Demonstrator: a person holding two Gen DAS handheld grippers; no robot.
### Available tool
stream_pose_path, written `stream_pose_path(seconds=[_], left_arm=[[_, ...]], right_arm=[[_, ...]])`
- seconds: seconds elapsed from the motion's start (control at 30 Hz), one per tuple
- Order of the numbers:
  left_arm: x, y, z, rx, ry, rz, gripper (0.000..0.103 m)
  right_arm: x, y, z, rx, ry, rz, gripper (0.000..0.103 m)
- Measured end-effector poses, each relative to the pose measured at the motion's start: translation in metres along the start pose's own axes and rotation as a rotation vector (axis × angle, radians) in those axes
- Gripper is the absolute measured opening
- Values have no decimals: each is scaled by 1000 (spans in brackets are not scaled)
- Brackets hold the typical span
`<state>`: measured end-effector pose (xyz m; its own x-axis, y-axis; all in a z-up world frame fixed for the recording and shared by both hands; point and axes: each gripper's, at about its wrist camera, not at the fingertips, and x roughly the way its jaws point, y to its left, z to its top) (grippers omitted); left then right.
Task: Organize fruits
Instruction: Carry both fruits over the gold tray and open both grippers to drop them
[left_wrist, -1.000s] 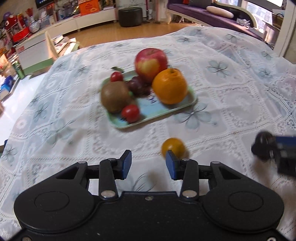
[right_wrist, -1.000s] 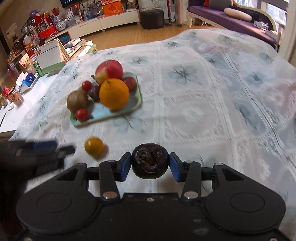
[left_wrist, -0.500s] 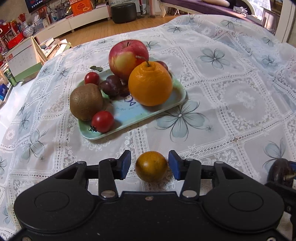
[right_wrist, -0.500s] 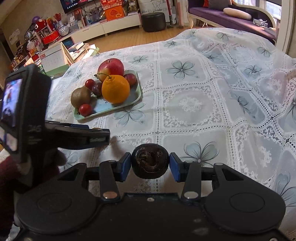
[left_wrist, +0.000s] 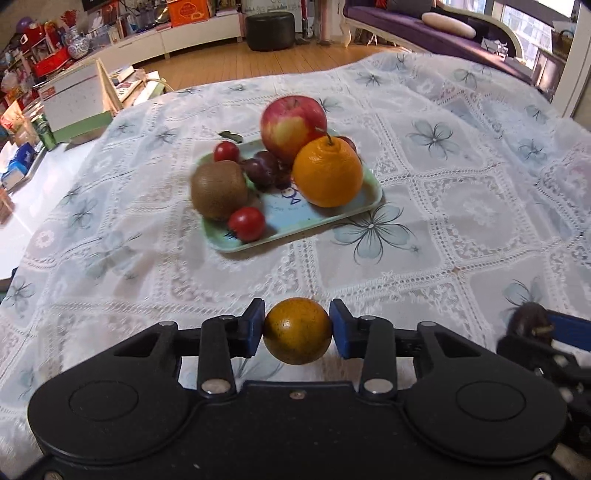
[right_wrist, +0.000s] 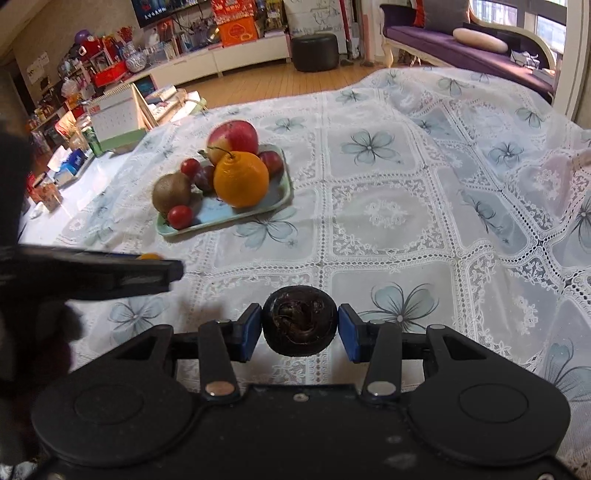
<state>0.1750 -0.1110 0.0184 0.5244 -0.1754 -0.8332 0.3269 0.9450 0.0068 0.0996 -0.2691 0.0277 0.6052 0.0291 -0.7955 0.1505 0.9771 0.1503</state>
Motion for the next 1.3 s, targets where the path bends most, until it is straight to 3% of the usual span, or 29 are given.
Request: stream_pose_path(seconds=[0.37,0.7,1.3], left_arm=[[-73,27,-71,-32,-25,-26,47],[-91,28,-126,-73,-11,-10,47],[-75,9,-125,-29,-5,41,48]], right_arm=[[-56,16,-46,-26,-44,73,46],[-73,42,-89,-153,17,100,46],[-56,39,-93,-113,74,48,46]])
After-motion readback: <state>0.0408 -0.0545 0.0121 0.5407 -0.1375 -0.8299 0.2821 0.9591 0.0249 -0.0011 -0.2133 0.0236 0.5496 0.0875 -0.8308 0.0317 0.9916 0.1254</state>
